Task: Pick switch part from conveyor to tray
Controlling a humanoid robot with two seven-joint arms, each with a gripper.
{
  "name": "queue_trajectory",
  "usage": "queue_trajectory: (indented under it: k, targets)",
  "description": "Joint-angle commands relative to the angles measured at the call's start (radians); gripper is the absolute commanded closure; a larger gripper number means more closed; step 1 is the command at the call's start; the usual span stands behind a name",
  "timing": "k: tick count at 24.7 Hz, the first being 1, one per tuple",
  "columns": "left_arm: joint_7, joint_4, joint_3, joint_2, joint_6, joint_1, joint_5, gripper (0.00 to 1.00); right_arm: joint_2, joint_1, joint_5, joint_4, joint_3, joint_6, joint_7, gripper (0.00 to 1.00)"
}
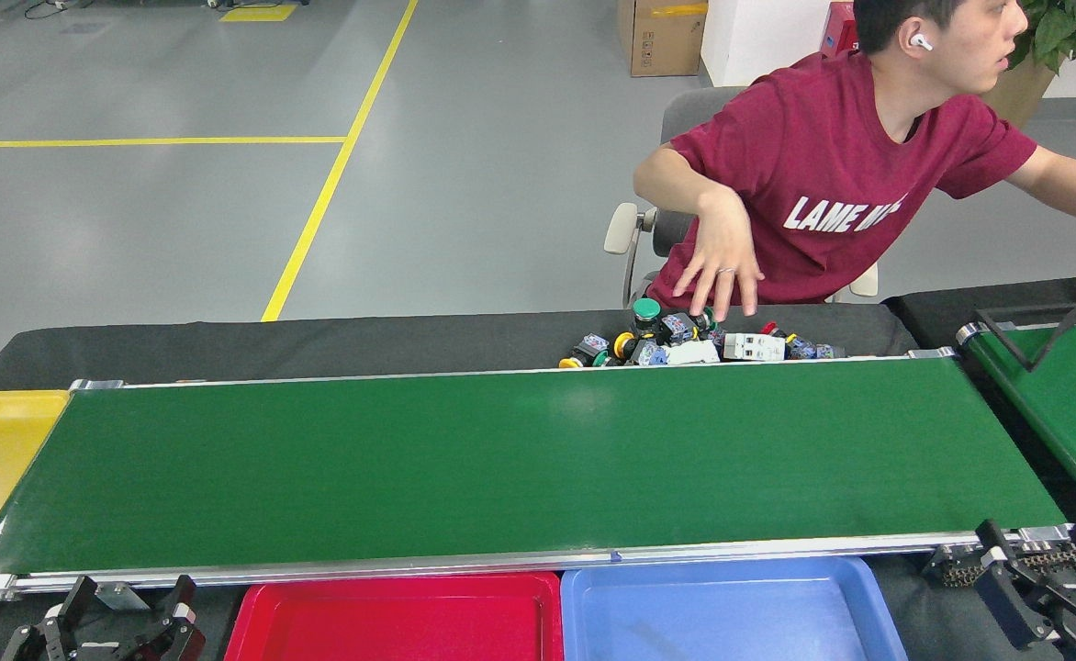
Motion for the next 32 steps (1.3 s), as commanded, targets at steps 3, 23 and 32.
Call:
queue_trajectory:
  k: [3,23,32]
  targets:
    - [0.002,-0.007,-0.007,0.006,-0.001,-0.001,0.0,0.0,-0.003,-0.004,-0.005,-0.014,-0.003,-0.006,-0.049,0.02]
    - [0.004,-0.01,0.004,0.005,0.08,-0.012,0.004,0.0,0.01,-0.018,-0.003,-0.009,-0.001,0.008,-0.007,0.02]
    - [0.004,-0.01,0.006,0.003,0.082,-0.012,0.004,0.0,0.009,-0.039,0.0,0.004,0.002,0.043,-0.006,0.02]
